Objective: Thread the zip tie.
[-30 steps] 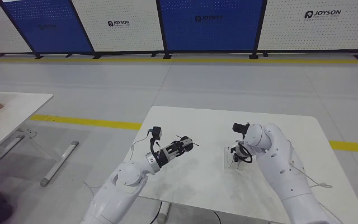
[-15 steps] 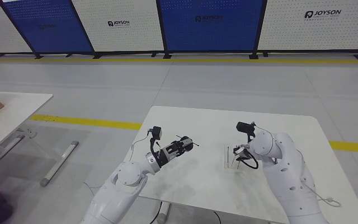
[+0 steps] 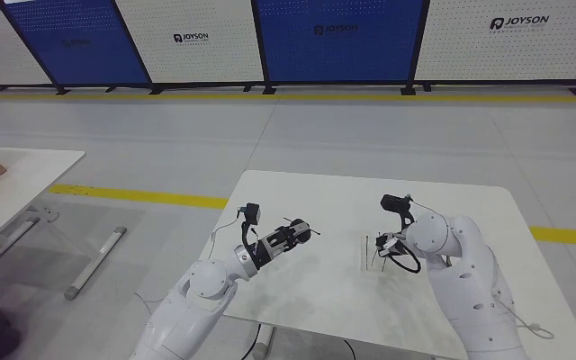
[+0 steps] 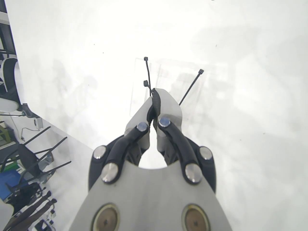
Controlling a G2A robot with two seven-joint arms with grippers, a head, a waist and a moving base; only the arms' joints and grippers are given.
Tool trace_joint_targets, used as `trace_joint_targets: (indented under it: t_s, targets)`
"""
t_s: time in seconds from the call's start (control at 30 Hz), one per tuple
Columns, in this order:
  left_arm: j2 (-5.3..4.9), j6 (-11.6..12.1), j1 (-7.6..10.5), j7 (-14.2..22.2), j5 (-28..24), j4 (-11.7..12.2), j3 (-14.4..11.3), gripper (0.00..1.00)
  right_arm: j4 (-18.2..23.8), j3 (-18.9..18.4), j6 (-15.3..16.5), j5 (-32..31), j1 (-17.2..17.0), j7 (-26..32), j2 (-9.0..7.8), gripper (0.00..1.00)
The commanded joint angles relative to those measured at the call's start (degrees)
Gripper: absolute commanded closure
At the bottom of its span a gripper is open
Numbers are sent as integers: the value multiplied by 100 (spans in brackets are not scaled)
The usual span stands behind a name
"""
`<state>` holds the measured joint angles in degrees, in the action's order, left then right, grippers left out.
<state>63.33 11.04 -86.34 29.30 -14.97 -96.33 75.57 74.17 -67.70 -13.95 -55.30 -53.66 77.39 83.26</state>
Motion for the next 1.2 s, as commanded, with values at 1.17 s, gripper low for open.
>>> trace_joint_targets:
  t_s: [1.17]
  targets:
    - [0,0,0,0,0,0,0,100,694,-1066,2152,2231,-914,-453,-347,100]
